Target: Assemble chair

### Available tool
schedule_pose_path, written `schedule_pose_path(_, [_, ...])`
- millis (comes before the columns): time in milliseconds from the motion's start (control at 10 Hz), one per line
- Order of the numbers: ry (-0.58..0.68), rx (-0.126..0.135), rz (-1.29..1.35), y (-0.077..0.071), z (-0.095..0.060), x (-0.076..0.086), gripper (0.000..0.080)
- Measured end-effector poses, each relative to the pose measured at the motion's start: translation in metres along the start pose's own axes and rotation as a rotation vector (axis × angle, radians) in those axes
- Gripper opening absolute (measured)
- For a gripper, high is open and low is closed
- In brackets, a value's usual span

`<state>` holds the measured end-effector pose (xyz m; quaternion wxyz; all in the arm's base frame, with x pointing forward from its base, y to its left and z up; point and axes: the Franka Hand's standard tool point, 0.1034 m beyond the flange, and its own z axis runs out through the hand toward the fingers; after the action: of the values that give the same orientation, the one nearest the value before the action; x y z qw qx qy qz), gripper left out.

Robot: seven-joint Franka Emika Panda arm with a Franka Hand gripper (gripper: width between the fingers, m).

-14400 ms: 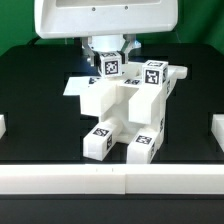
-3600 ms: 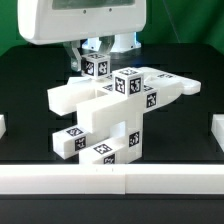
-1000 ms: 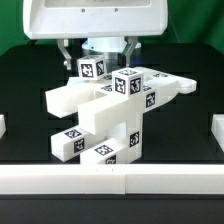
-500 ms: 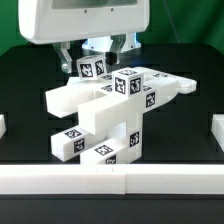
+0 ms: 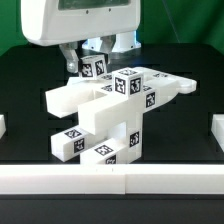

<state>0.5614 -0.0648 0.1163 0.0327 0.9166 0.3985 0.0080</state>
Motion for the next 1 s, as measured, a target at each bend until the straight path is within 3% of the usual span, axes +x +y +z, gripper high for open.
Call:
schedule_pose_path(100, [0.000,0.000,0.035,0.0002,0.0000,-0.0001,0.0286])
schedule_pose_path(300, [0.001,-0.001,0.112,-0.0001,0.0003,0.0007,0.0289])
schedule_pose_path(1000, [0.011,0.022,0.915,-0.0029,0.0022,0.0043,0.0290])
